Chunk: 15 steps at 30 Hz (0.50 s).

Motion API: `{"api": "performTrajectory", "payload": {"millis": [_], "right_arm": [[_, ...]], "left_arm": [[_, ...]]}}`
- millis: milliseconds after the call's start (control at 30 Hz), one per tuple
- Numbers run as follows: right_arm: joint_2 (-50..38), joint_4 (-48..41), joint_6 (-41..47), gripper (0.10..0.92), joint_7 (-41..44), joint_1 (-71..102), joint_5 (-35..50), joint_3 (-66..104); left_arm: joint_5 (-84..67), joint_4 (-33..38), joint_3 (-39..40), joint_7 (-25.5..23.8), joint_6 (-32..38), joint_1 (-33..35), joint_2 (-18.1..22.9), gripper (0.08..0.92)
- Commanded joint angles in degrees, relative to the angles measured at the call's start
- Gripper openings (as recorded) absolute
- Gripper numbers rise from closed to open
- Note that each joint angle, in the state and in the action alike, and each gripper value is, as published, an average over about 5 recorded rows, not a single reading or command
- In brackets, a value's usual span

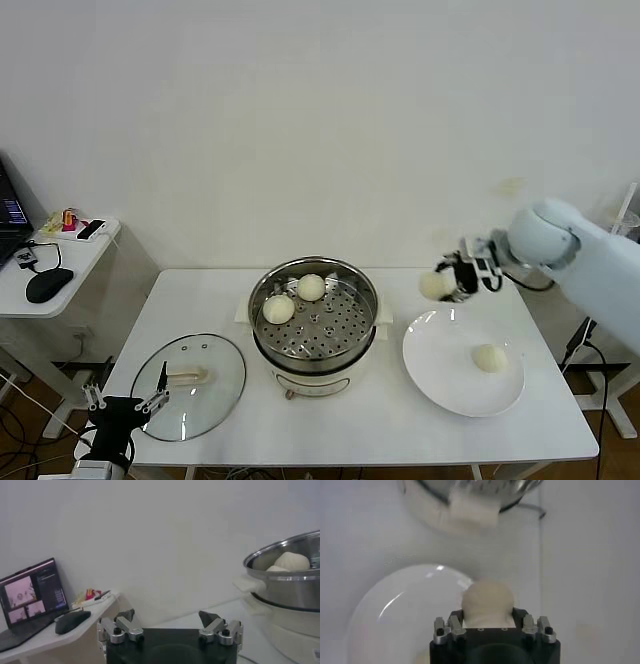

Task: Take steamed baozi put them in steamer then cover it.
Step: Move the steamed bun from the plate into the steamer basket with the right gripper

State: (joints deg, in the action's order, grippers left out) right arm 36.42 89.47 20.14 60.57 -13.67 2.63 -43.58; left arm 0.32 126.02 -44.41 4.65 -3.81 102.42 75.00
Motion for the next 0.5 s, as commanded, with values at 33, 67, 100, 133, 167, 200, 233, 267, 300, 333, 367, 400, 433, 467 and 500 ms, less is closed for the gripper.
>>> {"api": "performTrajectory", "payload": {"millis": [33, 67, 100, 133, 167, 200, 233, 267, 300, 333, 367, 400, 433, 467, 500], "right_arm": [[12.9, -0.2, -1.0, 0.611, -3.0, -13.4, 8.3, -11.5], [14.0, -0.3, -1.4, 0.611, -3.3, -13.4, 8.9, -12.2], [15.1, -0.4, -1.8, 0.611, -3.6, -13.3, 9.3, -12.9], [16.2, -0.6, -2.3, 0.611, -3.9, -13.1, 9.6, -13.6], [17.3, -0.8, -2.8, 0.611, -4.0, -12.8, 9.9, -14.5], [18.2, -1.0, -3.4, 0.611, -4.2, -12.5, 10.2, -15.3], [19.2, -1.3, -4.1, 0.611, -4.2, -12.1, 10.3, -16.1], [20.1, -1.6, -4.9, 0.611, -4.2, -11.6, 10.2, -16.9], [21.0, -2.0, -5.8, 0.611, -4.1, -11.1, 9.9, -17.8], [21.8, -2.5, -6.7, 0.611, -4.1, -10.7, 9.6, -18.5], [22.7, -3.0, -7.8, 0.611, -4.0, -10.3, 9.1, -19.2], [23.4, -3.4, -8.8, 0.611, -4.0, -10.0, 8.4, -19.9], [24.1, -3.9, -9.8, 0.611, -3.9, -9.7, 7.6, -20.4], [24.8, -4.4, -10.9, 0.611, -4.0, -9.5, 6.8, -21.0], [25.4, -4.8, -11.9, 0.611, -4.1, -9.2, 5.9, -21.5]], "left_arm": [[-0.2, 0.1, -0.8, -0.1, 0.0, 0.3, 0.2, 0.823], [-0.3, 0.1, -0.9, -0.1, -0.1, 0.3, 0.2, 0.823], [-0.3, 0.1, -1.0, -0.1, -0.1, 0.3, 0.3, 0.823], [-0.3, 0.0, -1.1, -0.1, -0.1, 0.3, 0.3, 0.823], [-0.3, 0.0, -1.2, -0.1, -0.1, 0.4, 0.4, 0.823], [-0.4, 0.0, -1.2, -0.1, -0.1, 0.4, 0.5, 0.823], [-0.4, 0.0, -1.3, -0.1, -0.1, 0.5, 0.5, 0.823], [-0.4, 0.0, -1.4, -0.1, 0.0, 0.6, 0.6, 0.823], [-0.5, 0.0, -1.5, -0.1, 0.0, 0.6, 0.6, 0.823], [-0.6, 0.0, -1.7, -0.1, 0.0, 0.7, 0.6, 0.823], [-0.7, 0.0, -1.8, -0.1, 0.0, 0.7, 0.7, 0.823], [-0.8, 0.0, -2.0, -0.1, 0.0, 0.7, 0.7, 0.823], [-0.9, 0.0, -2.2, -0.1, 0.0, 0.7, 0.7, 0.823], [-1.0, 0.0, -2.3, -0.1, 0.0, 0.7, 0.8, 0.823], [-1.0, 0.0, -2.4, -0.1, 0.0, 0.7, 0.8, 0.823]]}}
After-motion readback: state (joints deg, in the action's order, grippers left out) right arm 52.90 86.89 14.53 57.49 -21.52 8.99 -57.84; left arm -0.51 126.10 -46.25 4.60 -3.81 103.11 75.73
